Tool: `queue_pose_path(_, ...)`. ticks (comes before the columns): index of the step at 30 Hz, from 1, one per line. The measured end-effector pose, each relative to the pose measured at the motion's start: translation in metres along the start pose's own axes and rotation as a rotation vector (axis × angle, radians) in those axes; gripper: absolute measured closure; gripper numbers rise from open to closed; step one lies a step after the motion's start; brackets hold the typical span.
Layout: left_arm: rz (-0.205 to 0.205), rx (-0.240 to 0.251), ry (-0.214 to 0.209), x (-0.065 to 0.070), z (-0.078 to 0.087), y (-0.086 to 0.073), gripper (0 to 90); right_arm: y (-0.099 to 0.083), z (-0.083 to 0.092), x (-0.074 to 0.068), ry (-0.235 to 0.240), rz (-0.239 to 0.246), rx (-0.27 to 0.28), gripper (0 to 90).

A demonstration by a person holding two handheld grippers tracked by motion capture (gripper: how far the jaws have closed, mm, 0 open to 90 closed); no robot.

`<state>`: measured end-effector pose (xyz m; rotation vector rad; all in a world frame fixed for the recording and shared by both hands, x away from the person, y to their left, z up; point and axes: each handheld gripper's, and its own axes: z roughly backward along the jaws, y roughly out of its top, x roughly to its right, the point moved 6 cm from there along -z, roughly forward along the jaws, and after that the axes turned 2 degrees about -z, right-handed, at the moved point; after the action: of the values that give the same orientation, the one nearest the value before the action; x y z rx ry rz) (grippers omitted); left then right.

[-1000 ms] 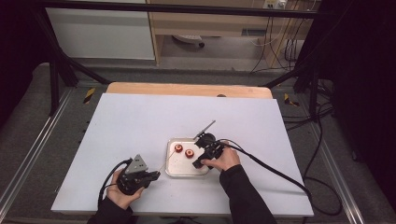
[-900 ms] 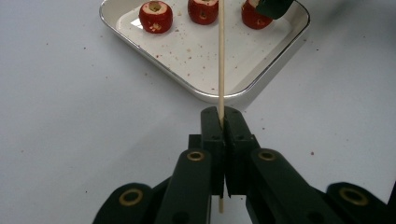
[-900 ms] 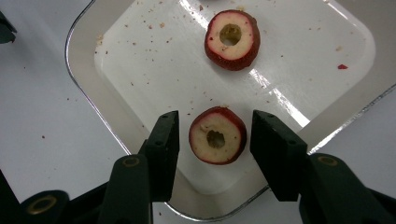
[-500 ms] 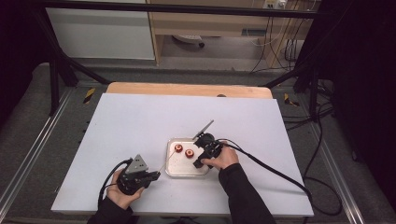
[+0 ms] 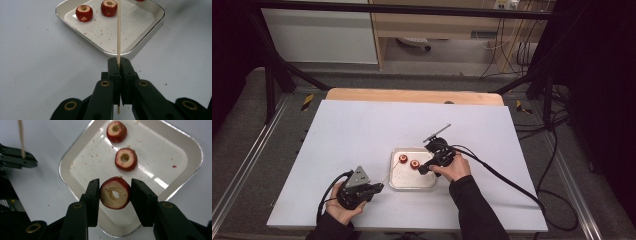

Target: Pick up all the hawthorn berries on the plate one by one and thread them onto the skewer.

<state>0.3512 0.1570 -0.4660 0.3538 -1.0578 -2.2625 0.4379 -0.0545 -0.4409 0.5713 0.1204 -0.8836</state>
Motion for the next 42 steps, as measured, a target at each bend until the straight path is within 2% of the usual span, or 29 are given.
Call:
queue_pose_path(6,0.018,0.027,0.002,0.002,0.003,0.002,88.2,0.006,0.014,-0.011,0.079,-0.035,0.168,60.3)
queue_pose_path(11,0.037,0.041,0.015,0.003,0.004,0.002,88.2,0.01,0.02,-0.012,0.124,-0.068,0.304,60.4)
queue_pose_path(18,0.096,0.069,0.026,0.005,0.002,0.003,88.0,0.012,0.022,-0.01,0.19,-0.14,0.492,60.5)
queue_pose_path(24,0.142,0.09,0.045,0.005,0.0,0.005,88.0,0.013,0.021,-0.009,0.246,-0.198,0.629,60.5)
queue_pose_path(34,0.218,0.125,0.057,0.016,-0.01,0.014,87.9,0.021,0.023,-0.014,0.32,-0.269,0.782,60.6)
queue_pose_path(39,0.247,0.135,0.046,0.02,-0.014,0.019,87.9,0.026,0.028,-0.015,0.334,-0.302,0.874,60.7)
queue_pose_path(40,0.265,0.143,0.043,0.022,-0.016,0.022,87.9,0.027,0.029,-0.015,0.336,-0.301,0.892,60.7)
queue_pose_path(42,0.271,0.143,0.034,0.023,-0.017,0.024,87.9,0.028,0.031,-0.015,0.342,-0.302,0.914,60.7)
